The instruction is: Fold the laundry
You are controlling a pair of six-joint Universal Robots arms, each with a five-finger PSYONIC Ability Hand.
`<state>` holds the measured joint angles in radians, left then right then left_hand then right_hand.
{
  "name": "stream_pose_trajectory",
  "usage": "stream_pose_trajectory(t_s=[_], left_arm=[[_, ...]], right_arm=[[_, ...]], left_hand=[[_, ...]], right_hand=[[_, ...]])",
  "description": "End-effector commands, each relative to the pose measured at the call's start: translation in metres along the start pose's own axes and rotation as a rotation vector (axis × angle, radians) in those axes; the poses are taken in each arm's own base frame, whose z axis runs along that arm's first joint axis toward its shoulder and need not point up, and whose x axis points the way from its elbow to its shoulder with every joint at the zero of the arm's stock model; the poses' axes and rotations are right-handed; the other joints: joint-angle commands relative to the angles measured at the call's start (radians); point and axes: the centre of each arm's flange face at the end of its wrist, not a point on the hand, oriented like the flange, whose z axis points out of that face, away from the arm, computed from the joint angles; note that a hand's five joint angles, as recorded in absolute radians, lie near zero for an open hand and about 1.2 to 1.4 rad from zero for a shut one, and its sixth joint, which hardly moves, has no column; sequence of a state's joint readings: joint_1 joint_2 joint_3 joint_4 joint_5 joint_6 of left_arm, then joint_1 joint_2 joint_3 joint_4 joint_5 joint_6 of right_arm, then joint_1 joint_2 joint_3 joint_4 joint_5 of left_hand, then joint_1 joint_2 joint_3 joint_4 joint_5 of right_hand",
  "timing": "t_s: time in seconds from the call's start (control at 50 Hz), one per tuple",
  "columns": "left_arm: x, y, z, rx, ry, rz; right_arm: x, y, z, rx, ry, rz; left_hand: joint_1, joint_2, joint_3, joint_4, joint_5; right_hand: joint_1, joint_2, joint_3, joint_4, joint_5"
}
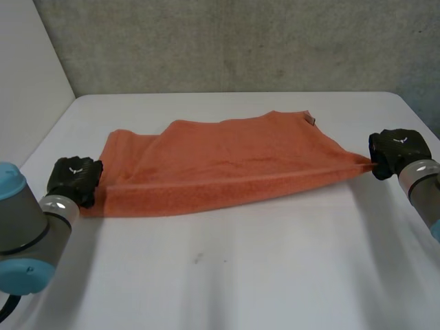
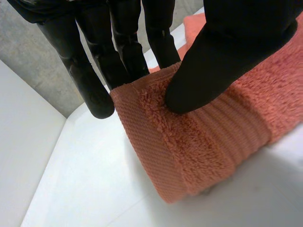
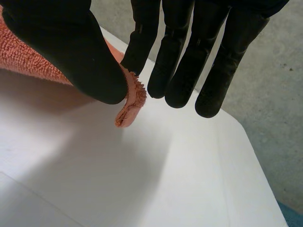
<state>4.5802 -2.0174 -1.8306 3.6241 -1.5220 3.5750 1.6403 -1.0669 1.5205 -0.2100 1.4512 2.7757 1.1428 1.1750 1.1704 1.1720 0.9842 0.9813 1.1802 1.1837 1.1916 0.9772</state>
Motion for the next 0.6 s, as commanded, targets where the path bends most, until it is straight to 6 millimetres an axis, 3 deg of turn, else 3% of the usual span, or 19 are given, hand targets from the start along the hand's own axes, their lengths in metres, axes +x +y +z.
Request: stream_pose_trajectory(t_s=[0.02, 0.04, 0.1, 0.14, 0.16, 0.2, 0.28, 0.38, 0.48, 0.52, 0.54, 0.56, 0.58, 0.6], left_arm=[[-0.001, -0.017, -0.026, 0.003, 0.017, 0.002], [-0.006, -0.027, -0.033, 0.018, 0.007, 0.003], [-0.018, -0.05, -0.052, 0.059, -0.019, 0.001], [-0.023, -0.061, -0.063, 0.07, -0.027, -0.004], [-0.028, -0.071, -0.074, 0.081, -0.035, -0.007], [-0.032, -0.079, -0.084, 0.088, -0.04, -0.009], [-0.044, -0.093, -0.113, 0.079, -0.057, -0.01], [-0.046, -0.1, -0.128, 0.089, -0.052, -0.011], [-0.04, -0.093, -0.125, 0.08, -0.006, -0.011], [-0.038, -0.089, -0.12, 0.071, 0.014, -0.015], [-0.035, -0.081, -0.11, 0.043, 0.036, -0.019], [-0.035, -0.081, -0.11, 0.043, 0.036, -0.019], [-0.032, -0.07, -0.097, 0.011, 0.05, -0.024], [-0.029, -0.063, -0.084, -0.004, 0.059, -0.026]], right_arm=[[0.007, -0.032, -0.026, 0.021, -0.014, -0.119], [0.011, -0.044, -0.034, 0.03, -0.007, -0.158], [0.014, -0.055, -0.044, 0.032, -0.004, -0.199], [0.023, -0.078, -0.067, 0.031, 0.005, -0.279], [0.023, -0.078, -0.067, 0.031, 0.005, -0.28], [0.035, -0.096, -0.09, 0.004, 0.018, -0.357], [0.045, -0.101, -0.111, -0.071, 0.007, -0.434], [0.048, -0.108, -0.134, -0.126, -0.021, -0.514], [0.044, -0.105, -0.135, -0.119, -0.045, -0.529], [0.042, -0.094, -0.127, -0.154, -0.072, -0.514], [0.042, -0.094, -0.127, -0.154, -0.072, -0.514], [0.039, -0.082, -0.115, -0.186, -0.1, -0.501], [0.035, -0.069, -0.102, -0.211, -0.129, -0.494], [0.035, -0.069, -0.101, -0.212, -0.129, -0.494]], left_hand=[[0.253, 0.221, 0.226, 0.224, 0.238], [0.253, 0.221, 0.226, 0.224, 0.238], [0.253, 0.221, 0.226, 0.224, 0.238], [0.253, 0.221, 0.226, 0.224, 0.238], [0.253, 0.221, 0.226, 0.224, 0.238], [0.253, 0.221, 0.226, 0.224, 0.238], [0.253, 0.221, 0.226, 0.224, 0.238], [0.253, 0.221, 0.226, 0.224, 0.238], [0.253, 0.221, 0.226, 0.224, 0.238], [0.253, 0.221, 0.226, 0.224, 0.238], [0.253, 0.221, 0.226, 0.224, 0.238], [0.253, 0.221, 0.226, 0.224, 0.238], [0.253, 0.221, 0.226, 0.224, 0.238], [0.253, 0.221, 0.226, 0.224, 0.238]], right_hand=[[0.415, 0.216, 0.213, 0.205, 0.245], [0.415, 0.216, 0.213, 0.205, 0.245], [0.415, 0.216, 0.213, 0.205, 0.245], [0.415, 0.216, 0.213, 0.205, 0.245], [0.415, 0.216, 0.213, 0.205, 0.245], [0.415, 0.216, 0.213, 0.205, 0.245], [0.415, 0.216, 0.213, 0.205, 0.245], [0.415, 0.216, 0.213, 0.205, 0.245], [0.415, 0.216, 0.213, 0.205, 0.245], [0.415, 0.216, 0.213, 0.205, 0.245], [0.415, 0.216, 0.213, 0.205, 0.245], [0.415, 0.216, 0.213, 0.205, 0.245], [0.415, 0.216, 0.213, 0.205, 0.245], [0.415, 0.216, 0.213, 0.205, 0.245]])
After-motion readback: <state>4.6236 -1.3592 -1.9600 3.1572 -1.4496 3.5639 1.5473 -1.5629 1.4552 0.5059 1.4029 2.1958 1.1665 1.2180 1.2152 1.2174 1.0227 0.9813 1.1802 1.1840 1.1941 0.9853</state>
